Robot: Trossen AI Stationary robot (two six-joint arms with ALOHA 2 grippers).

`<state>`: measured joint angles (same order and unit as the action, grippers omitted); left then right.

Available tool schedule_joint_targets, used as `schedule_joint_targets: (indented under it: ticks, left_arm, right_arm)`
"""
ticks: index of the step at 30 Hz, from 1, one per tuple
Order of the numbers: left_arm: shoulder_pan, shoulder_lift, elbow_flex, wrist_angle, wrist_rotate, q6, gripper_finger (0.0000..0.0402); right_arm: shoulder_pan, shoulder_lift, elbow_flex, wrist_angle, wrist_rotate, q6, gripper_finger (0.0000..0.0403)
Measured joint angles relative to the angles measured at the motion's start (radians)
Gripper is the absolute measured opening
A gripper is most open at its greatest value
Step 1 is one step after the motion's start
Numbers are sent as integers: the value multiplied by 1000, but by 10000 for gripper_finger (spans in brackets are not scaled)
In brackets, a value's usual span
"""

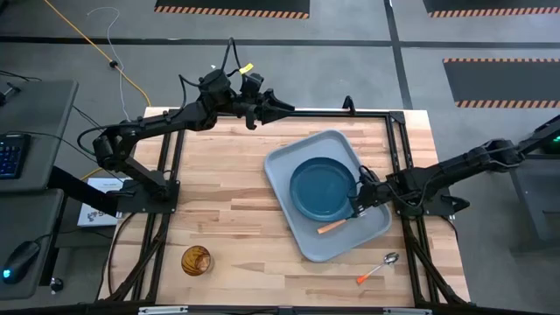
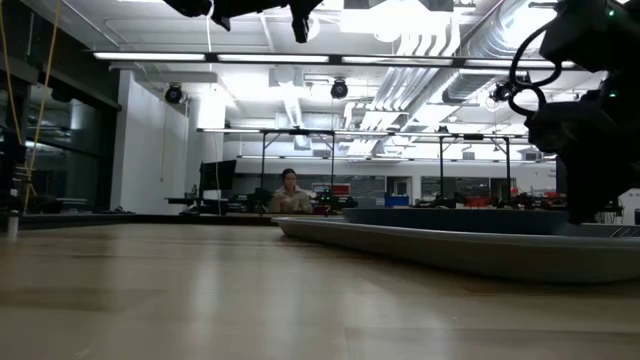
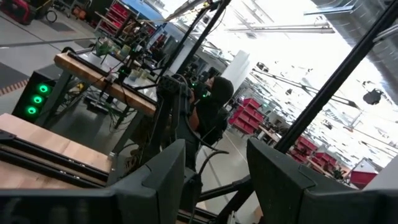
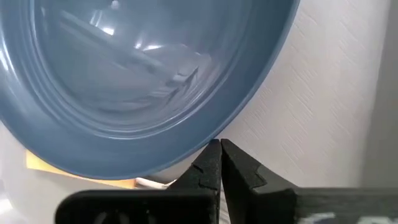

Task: Pick and place plate/cup/fork/spoon on tray
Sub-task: Adjust the dark blue plate, then put the white orange spoon on the right side of the orange fork

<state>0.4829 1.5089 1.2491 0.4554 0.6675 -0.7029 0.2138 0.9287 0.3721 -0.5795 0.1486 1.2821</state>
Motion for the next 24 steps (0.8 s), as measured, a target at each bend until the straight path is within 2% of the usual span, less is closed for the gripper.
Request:
schedule_joint_targets:
  ticks: [8,11,14,16,19,24]
  left_arm:
    - [1,0,0,0,0,0,161]
    - [1,0,0,0,0,0,161]
    - [1,0,0,0,0,0,161]
    - [1,0,0,0,0,0,161]
    - [1,0,0,0,0,0,161]
    - [1,0,0,-1,0,2,161]
  right_arm:
    - [-59,-6,0,16,-1,-12,0]
    - [-73,-41,33,-69,-56,-81,0]
    - [-62,-101,105,-227,-137,-130,0]
    - [-36,-145,151,-310,-227,-137,0]
    - [33,-211,182,-327,-351,-78,0]
    - [223,-256,172,-308,-358,153,7]
